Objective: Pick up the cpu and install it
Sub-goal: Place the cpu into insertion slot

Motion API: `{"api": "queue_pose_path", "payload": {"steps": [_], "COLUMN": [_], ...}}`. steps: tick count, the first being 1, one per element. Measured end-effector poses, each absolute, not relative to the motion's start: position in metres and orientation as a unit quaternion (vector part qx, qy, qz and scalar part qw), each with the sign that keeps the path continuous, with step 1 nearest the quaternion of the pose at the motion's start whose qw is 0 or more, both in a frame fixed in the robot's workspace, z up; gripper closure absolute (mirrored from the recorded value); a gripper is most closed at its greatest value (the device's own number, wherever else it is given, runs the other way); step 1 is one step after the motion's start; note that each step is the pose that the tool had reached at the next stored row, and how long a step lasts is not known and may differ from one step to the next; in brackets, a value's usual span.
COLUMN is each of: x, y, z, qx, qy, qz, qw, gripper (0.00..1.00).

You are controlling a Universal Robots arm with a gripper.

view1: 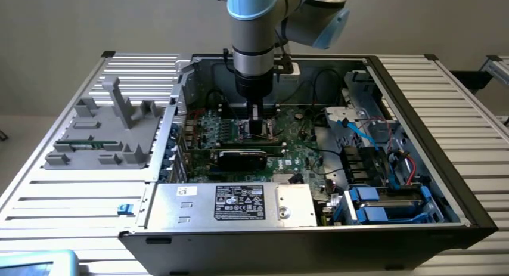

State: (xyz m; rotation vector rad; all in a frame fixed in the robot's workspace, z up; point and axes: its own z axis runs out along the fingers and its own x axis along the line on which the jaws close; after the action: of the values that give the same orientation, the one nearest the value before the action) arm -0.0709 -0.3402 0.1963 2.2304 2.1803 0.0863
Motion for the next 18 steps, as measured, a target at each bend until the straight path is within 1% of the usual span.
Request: {"api": "queue_pose_path", "payload": {"steps": [18], "x": [-0.0711], "y": [-0.3402], "z": [0.1962], "qx": [0.715], "qy": [0.699], "qz": [0.028], "qw": [0.011], "gripper": [0.45]}}
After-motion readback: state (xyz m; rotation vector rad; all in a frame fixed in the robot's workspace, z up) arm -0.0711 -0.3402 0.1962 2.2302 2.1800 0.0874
